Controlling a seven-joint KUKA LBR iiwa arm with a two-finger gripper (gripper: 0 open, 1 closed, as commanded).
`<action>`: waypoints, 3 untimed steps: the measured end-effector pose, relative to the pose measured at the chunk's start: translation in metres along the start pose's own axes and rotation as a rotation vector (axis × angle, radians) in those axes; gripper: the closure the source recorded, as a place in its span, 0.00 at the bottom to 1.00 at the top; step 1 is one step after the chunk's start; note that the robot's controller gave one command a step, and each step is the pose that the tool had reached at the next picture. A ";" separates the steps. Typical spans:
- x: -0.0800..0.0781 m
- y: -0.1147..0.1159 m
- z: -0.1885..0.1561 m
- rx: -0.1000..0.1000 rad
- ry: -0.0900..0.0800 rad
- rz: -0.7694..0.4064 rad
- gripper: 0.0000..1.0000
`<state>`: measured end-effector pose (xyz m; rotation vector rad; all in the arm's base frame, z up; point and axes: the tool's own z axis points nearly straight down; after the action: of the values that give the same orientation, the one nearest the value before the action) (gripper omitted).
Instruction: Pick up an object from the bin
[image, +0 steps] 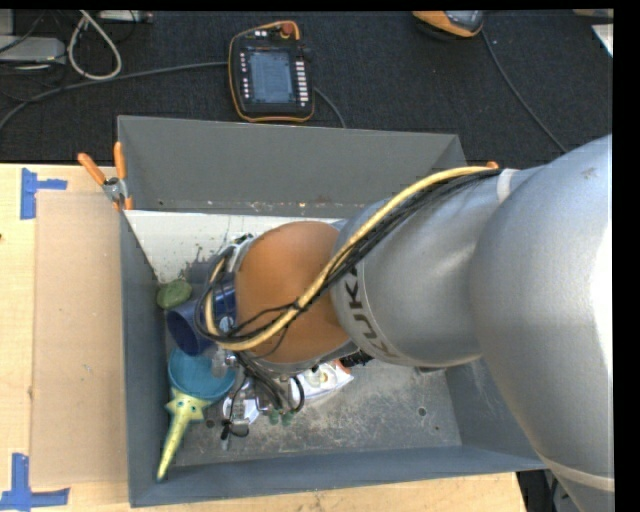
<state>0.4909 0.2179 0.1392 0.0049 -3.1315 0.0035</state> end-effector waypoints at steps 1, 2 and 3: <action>-0.002 -0.001 -0.004 -0.002 -0.007 0.006 0.00; -0.035 -0.088 0.071 0.001 -0.001 -0.101 0.00; -0.026 -0.079 0.070 -0.003 -0.008 -0.159 0.00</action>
Offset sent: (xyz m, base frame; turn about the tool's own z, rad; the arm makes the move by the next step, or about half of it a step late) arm 0.0350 -0.0860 -0.0692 -0.1060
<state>0.5169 0.1389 0.0691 0.2536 -3.1291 -0.0030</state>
